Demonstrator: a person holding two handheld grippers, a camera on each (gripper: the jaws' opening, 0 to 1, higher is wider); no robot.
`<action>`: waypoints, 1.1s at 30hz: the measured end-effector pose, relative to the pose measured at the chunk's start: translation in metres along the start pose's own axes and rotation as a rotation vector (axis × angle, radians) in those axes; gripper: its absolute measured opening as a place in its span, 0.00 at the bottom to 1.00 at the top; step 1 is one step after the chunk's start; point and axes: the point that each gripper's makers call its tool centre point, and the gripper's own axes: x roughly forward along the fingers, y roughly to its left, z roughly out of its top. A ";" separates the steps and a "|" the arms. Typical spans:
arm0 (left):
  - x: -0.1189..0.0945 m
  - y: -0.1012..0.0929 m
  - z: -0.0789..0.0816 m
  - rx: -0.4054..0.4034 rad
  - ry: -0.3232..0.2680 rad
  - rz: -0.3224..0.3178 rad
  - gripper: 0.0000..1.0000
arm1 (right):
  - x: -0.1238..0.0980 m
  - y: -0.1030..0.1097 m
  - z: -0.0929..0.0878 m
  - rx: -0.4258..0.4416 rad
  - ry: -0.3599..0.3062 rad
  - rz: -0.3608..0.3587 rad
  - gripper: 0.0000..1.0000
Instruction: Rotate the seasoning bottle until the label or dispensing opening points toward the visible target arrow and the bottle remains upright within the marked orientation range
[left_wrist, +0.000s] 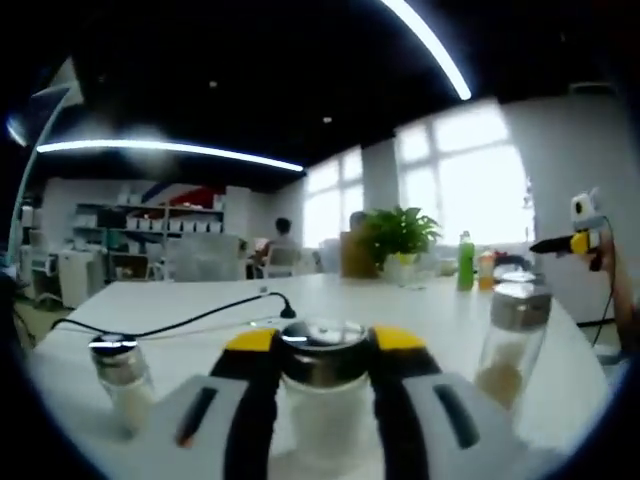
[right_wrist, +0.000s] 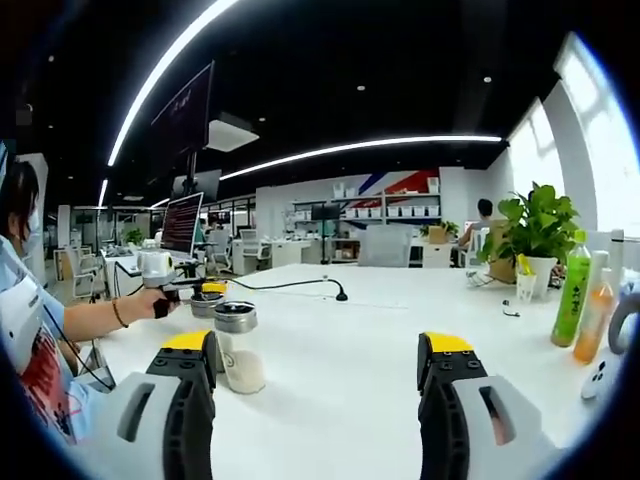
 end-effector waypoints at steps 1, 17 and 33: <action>-0.003 -0.003 0.001 -0.004 -0.001 -0.002 0.36 | 0.000 0.000 0.000 0.002 -0.001 -0.004 0.89; -0.037 -0.038 0.004 -0.023 -0.001 -0.054 0.36 | 0.003 0.002 -0.003 0.003 0.011 -0.005 0.91; -0.049 -0.065 -0.013 0.001 0.032 -0.063 0.36 | 0.002 0.002 0.007 -0.069 -0.020 -0.007 0.98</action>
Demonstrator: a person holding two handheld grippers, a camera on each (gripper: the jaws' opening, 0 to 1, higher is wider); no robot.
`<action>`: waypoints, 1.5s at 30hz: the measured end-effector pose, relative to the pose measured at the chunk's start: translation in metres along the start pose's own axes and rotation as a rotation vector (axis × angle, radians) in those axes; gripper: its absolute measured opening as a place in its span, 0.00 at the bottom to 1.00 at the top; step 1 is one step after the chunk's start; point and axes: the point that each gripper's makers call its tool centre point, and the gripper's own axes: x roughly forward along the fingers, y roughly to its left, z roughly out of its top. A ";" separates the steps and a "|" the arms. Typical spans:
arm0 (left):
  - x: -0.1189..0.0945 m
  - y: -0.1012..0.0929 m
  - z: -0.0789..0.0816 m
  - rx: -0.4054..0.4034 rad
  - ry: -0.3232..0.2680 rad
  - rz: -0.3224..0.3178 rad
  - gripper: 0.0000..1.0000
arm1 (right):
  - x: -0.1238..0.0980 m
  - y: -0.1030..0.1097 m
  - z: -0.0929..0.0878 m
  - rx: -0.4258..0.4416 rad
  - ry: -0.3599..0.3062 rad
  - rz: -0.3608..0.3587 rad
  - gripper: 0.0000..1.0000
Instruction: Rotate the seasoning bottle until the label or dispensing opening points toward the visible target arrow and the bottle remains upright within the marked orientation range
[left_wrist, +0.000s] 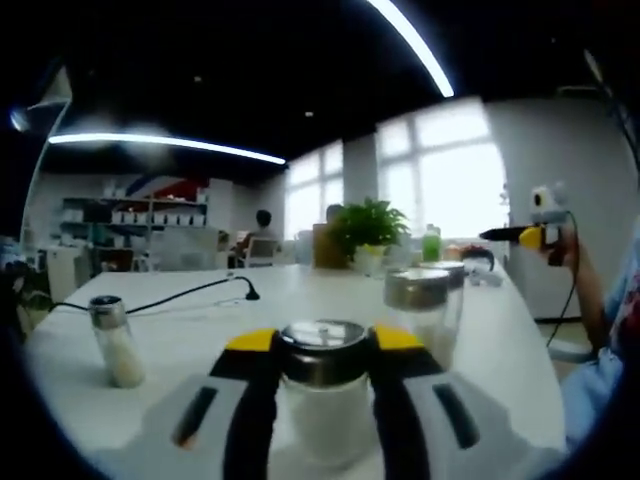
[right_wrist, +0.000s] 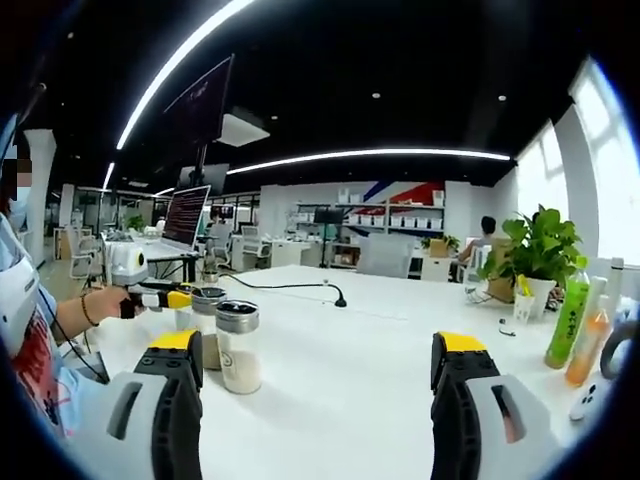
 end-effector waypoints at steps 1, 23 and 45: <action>0.000 -0.001 0.000 0.001 0.000 0.000 0.36 | 0.000 -0.002 0.000 0.007 -0.003 -0.010 0.96; -0.004 -0.013 -0.013 0.005 0.026 0.011 0.36 | 0.000 0.008 0.007 0.040 -0.038 0.034 0.99; -0.007 -0.010 -0.017 -0.006 0.031 -0.004 0.37 | 0.002 0.017 0.003 -0.004 -0.015 0.050 0.99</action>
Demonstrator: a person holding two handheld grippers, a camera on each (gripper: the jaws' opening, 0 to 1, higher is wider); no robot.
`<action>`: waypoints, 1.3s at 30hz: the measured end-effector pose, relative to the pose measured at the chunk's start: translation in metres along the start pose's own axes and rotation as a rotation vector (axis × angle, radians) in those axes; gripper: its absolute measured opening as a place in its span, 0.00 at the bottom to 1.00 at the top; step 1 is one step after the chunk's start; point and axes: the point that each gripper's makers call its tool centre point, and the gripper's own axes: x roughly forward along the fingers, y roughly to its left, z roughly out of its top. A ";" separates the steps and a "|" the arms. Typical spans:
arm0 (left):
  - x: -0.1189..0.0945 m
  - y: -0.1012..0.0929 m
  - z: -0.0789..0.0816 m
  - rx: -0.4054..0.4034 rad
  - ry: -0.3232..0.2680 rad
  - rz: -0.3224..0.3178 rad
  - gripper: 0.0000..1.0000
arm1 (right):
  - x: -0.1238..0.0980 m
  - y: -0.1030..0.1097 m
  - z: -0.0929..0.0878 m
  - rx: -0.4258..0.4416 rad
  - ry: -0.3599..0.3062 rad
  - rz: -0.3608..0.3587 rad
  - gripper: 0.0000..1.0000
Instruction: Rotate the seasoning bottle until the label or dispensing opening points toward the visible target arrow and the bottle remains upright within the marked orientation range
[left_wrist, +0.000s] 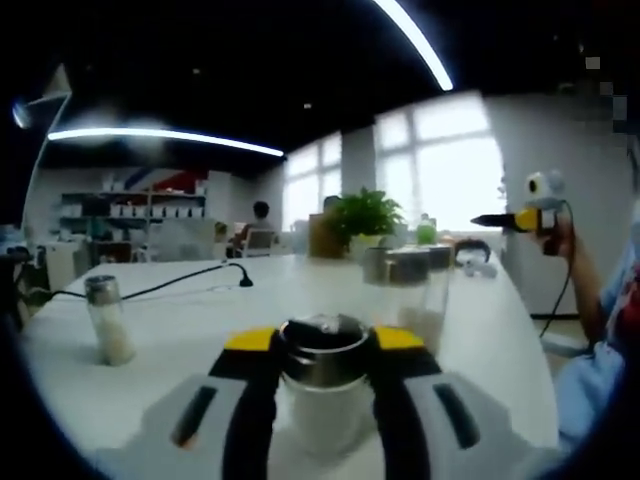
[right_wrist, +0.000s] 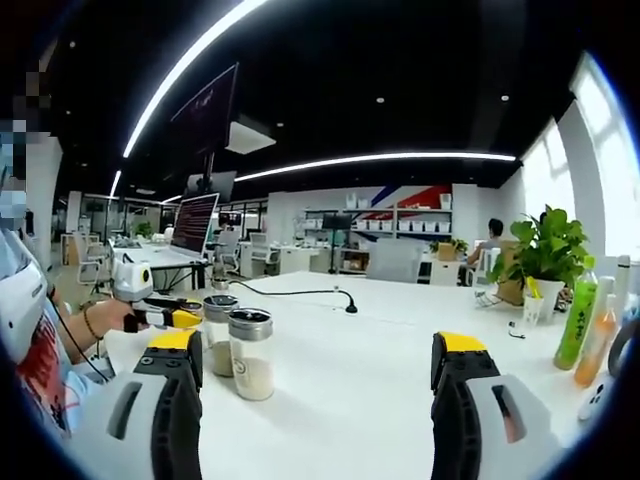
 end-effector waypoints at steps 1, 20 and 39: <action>0.000 0.000 0.000 -0.001 0.000 -0.003 0.37 | 0.000 0.000 0.000 -0.001 0.001 0.001 0.99; 0.003 -0.009 -0.004 0.072 0.052 -0.194 0.37 | -0.004 -0.009 0.001 0.019 -0.010 -0.023 0.96; 0.003 -0.001 0.009 0.016 -0.002 -0.161 0.68 | -0.006 -0.008 -0.002 0.004 0.011 -0.019 0.99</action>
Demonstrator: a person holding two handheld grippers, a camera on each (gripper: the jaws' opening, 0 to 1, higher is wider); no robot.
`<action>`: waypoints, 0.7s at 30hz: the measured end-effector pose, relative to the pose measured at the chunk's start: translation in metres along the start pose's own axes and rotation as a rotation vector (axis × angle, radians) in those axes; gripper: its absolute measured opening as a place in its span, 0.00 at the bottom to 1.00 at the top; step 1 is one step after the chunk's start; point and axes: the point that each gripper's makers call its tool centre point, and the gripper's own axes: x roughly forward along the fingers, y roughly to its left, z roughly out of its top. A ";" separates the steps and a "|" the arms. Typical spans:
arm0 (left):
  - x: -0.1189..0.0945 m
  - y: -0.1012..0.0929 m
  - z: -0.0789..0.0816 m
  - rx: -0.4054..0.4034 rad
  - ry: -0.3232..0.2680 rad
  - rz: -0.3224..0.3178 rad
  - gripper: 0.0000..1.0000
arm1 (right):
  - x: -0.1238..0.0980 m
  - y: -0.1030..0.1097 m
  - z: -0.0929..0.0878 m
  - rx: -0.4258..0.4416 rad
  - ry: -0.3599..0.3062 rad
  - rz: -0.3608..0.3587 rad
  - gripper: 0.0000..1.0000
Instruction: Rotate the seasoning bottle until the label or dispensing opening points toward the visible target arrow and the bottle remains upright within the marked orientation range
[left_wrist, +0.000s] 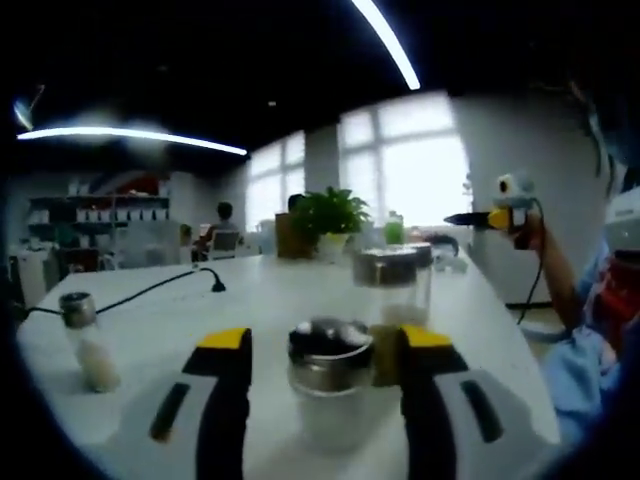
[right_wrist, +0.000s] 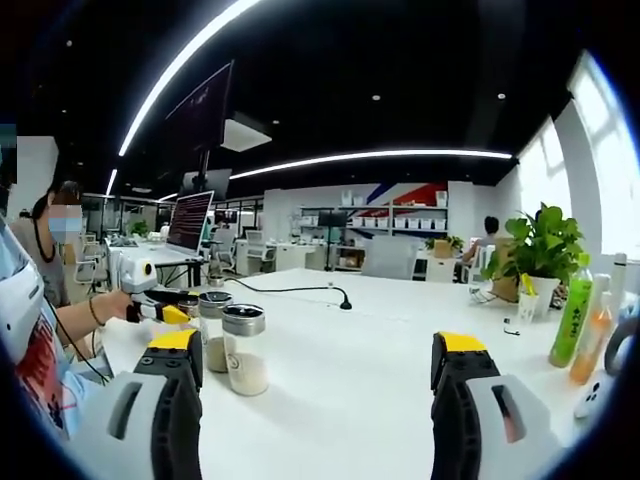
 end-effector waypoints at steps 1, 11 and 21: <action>-0.001 -0.001 0.001 0.001 -0.002 0.000 0.72 | 0.000 0.000 0.000 -0.001 0.000 0.000 0.99; -0.008 -0.012 0.009 -0.080 -0.018 0.096 0.83 | -0.001 -0.004 -0.001 0.003 0.004 -0.009 0.99; -0.020 -0.004 0.007 -0.014 0.009 0.272 0.83 | -0.003 -0.005 0.002 -0.004 -0.006 -0.017 0.98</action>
